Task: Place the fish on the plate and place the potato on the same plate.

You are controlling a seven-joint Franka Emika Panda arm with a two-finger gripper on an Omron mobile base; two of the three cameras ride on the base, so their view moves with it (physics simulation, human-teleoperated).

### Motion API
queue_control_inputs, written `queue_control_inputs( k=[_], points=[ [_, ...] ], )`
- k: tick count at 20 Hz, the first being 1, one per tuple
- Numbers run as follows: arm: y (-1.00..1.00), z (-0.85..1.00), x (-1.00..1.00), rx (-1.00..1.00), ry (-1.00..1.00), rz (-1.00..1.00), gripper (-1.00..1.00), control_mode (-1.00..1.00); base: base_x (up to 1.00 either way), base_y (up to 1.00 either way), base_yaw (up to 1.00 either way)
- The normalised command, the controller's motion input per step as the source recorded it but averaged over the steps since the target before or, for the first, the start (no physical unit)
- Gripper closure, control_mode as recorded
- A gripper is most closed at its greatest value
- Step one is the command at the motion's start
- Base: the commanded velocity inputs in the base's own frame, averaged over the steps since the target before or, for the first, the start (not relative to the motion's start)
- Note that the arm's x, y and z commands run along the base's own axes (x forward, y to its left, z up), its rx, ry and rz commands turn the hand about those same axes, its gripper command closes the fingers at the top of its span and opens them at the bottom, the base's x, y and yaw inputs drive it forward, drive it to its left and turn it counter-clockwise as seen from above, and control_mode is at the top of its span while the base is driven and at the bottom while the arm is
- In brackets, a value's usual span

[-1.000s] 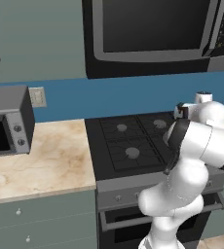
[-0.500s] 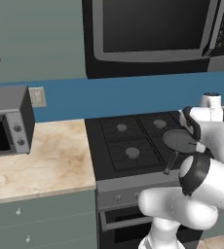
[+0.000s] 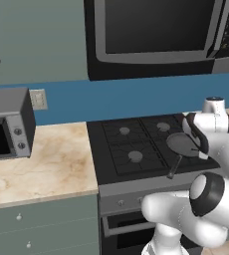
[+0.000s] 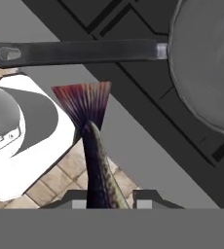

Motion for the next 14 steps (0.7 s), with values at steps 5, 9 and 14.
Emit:
queue_control_inputs(
  k=[5,9,14],
  points=[
    [-0.03,0.0,0.0,0.0,0.0,0.0,1.0,-1.0,0.0,0.0,0.0],
    [0.0,0.0,0.0,0.0,0.0,0.0,1.0,1.0,0.15,-0.67,-0.01],
    [0.0,0.0,0.0,0.0,0.0,0.0,1.0,1.0,0.12,-1.0,0.0]
  ],
)
